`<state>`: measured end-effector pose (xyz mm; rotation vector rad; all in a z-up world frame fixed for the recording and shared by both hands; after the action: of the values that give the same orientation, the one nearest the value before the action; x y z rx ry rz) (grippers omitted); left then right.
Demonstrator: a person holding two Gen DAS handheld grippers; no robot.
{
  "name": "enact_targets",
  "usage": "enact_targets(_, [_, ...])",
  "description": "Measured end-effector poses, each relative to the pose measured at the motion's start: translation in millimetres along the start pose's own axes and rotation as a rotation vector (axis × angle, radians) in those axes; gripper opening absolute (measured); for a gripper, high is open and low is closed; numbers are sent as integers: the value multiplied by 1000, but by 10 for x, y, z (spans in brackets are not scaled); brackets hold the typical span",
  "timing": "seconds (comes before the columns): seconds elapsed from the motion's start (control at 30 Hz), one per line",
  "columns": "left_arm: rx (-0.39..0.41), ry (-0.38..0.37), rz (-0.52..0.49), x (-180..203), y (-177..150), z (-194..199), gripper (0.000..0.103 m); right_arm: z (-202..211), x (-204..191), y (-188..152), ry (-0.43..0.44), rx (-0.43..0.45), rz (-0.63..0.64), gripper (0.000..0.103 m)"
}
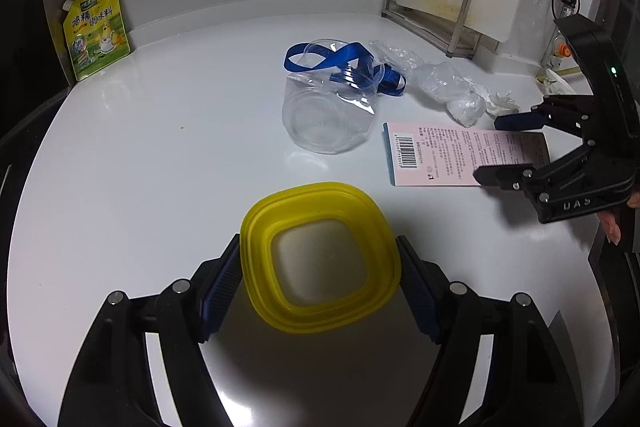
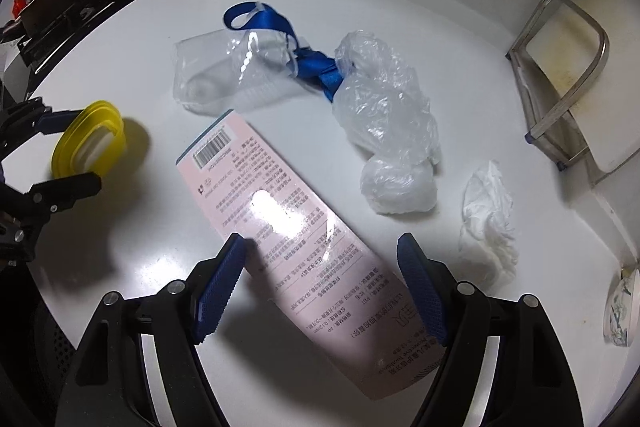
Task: Collect trash
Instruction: 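Grasp the yellow lid with the left tool while the right tool grasps the pink receipt, then carry lid and receipt over the bin and open both tools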
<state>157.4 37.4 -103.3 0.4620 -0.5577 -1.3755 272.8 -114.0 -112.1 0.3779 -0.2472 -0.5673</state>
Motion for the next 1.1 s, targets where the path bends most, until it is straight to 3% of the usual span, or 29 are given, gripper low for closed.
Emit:
enact_targets(0.3, [5, -19, 11, 4, -11, 34, 72, 52, -201, -208, 26, -42, 9, 76])
enact_targets(0.57, [16, -21, 9, 10, -27, 99, 72, 86, -272, -320, 60, -23, -143, 75])
enact_targets(0.63, [17, -22, 10, 2, -36, 115, 72, 111, -305, -331, 53, -8, -164, 67])
enact_targets(0.67, [19, -22, 11, -6, -41, 126, 72, 139, -328, -334, 43, 0, -178, 56])
enact_targets(0.73, [20, -21, 11, -15, -51, 141, 72, 178, -368, -341, 16, 0, -210, 47])
enact_targets(1.1, [49, -21, 10, -87, -136, 356, 72, 354, -485, -436, -136, 63, -394, 46])
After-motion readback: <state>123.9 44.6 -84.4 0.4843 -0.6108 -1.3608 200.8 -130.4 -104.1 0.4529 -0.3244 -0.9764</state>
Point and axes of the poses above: each gripper's, at about its wrist camera, not at the fingertips, and z roughly against the way its jaws point, x to its right, y to its top, the point moved 2 cm from there along -z, roughly the way its jaws point, and after that the axes turned 2 degrees about z, right-handed, at the moved point
